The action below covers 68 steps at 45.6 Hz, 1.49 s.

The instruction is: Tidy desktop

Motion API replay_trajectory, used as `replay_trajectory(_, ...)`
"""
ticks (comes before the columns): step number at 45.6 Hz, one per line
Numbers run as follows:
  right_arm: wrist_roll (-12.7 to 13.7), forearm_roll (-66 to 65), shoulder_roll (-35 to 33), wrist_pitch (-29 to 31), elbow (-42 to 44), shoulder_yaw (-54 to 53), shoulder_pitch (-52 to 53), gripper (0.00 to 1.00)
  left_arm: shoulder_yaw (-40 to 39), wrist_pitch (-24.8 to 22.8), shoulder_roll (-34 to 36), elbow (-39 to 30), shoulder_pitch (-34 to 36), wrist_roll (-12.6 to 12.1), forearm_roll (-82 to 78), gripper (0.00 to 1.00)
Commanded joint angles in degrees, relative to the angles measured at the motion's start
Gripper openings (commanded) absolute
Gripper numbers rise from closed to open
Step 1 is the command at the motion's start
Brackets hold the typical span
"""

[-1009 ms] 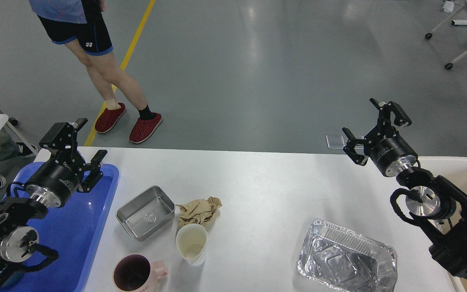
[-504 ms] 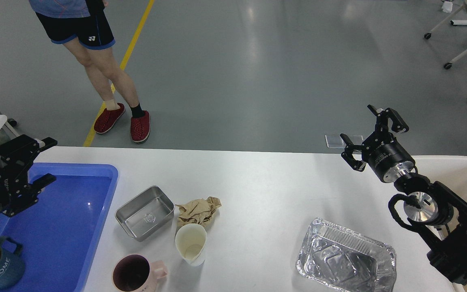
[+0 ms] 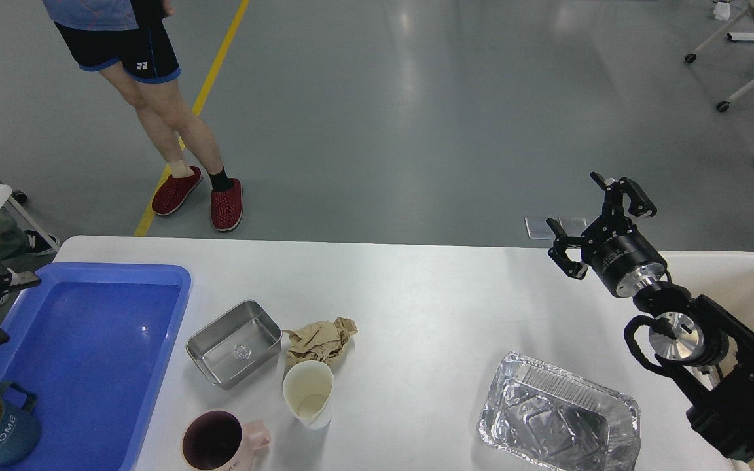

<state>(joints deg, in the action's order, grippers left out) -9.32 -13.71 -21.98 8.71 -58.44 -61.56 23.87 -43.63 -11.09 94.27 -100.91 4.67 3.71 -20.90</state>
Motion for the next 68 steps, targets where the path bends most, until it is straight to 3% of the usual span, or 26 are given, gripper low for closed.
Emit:
replay_trajectory(1,0.00,0.00,0.00,-0.01,0.00,-0.05,-0.06,1.00,0.04,-1.30,1.18,0.01,0.07,0.07,0.07,0.97)
replay_trajectory(12,0.00,0.00,1.50,-0.01,0.00,0.04,-0.14,1.00,0.04,-1.83,-0.93,0.01,-1.59,0.07,-0.28,0.97)
replay_trajectory(23,0.00,-0.09,2.11,-0.27,0.17,-0.05,-0.14,1.00,0.30,-2.45,-12.35,0.01,-1.77,-0.54,-0.72,0.97)
replay_trajectory(41,0.00,-0.09,2.11,-0.36,0.17,0.04,-0.14,1.00,13.39,2.56,-24.66,3.70,-1.16,-1.25,-14.16,0.97)
replay_trajectory(60,0.00,0.00,2.20,-0.36,0.17,0.04,-0.23,1.00,14.98,2.21,-31.07,7.39,1.48,-1.25,-23.83,0.97)
replay_trajectory(68,0.00,-0.09,3.25,-0.36,0.17,0.04,-0.23,1.00,20.33,2.21,-32.92,8.36,6.40,-1.16,-24.97,0.96)
